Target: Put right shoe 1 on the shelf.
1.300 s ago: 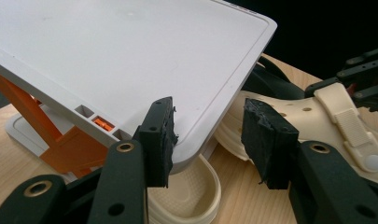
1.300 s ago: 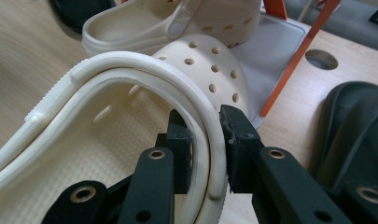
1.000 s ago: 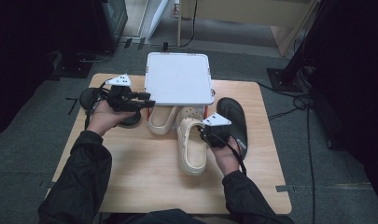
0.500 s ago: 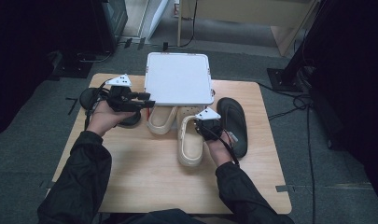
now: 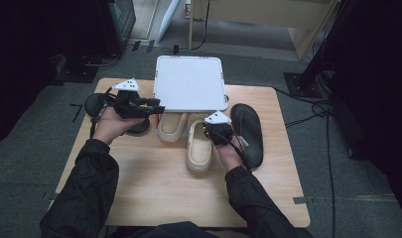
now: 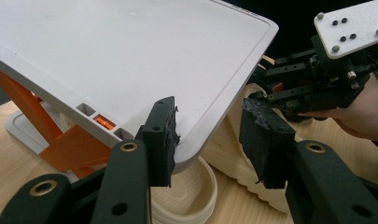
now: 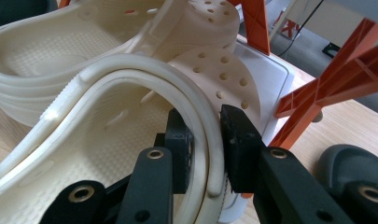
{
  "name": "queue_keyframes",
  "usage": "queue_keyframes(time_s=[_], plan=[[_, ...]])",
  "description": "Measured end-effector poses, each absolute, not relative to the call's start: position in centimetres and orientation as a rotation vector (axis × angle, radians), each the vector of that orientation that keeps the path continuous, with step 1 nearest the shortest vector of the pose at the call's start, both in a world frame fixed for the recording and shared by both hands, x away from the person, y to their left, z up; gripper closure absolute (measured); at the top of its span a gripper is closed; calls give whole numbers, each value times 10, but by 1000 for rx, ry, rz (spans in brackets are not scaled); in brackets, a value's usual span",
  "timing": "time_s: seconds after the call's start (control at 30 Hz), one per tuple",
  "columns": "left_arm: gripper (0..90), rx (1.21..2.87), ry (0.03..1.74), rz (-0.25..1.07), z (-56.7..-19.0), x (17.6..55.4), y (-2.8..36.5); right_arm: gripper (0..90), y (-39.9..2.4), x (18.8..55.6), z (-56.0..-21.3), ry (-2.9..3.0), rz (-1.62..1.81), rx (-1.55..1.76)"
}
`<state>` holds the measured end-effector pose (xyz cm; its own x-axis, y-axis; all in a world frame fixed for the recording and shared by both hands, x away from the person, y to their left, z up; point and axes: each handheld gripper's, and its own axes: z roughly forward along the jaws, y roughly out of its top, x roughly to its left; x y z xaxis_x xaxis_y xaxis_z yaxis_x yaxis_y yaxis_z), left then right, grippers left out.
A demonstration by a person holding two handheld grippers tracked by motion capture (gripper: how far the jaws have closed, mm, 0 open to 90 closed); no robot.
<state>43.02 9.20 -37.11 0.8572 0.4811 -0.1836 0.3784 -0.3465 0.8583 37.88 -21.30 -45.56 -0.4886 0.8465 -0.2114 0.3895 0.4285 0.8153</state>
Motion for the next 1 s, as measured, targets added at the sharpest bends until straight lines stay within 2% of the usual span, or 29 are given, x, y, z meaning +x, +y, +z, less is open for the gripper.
queue_keyframes(time_s=[0.23, 0.33, 0.4, 0.5, 0.8, 1.0], plan=[[565, 1975, 633, 124, -371, 430, 92, 692, -216, 377, -455, 2076, 988, 1078], [565, 1976, 636, 122, -371, 430, 92, 573, -217, 372, -450, 2109, 1017, 1105], [565, 1977, 637, 123, -371, 430, 92, 572, -218, 369, -449, 2109, 1019, 1095], [566, 1976, 645, 119, -370, 430, 92, 518, -225, 360, -441, 2105, 1064, 1102], [565, 1975, 649, 118, -370, 430, 91, 513, -235, 339, -428, 2152, 1168, 1139], [565, 1975, 650, 119, -370, 430, 91, 558, -236, 320, -428, 2201, 1195, 1124]])
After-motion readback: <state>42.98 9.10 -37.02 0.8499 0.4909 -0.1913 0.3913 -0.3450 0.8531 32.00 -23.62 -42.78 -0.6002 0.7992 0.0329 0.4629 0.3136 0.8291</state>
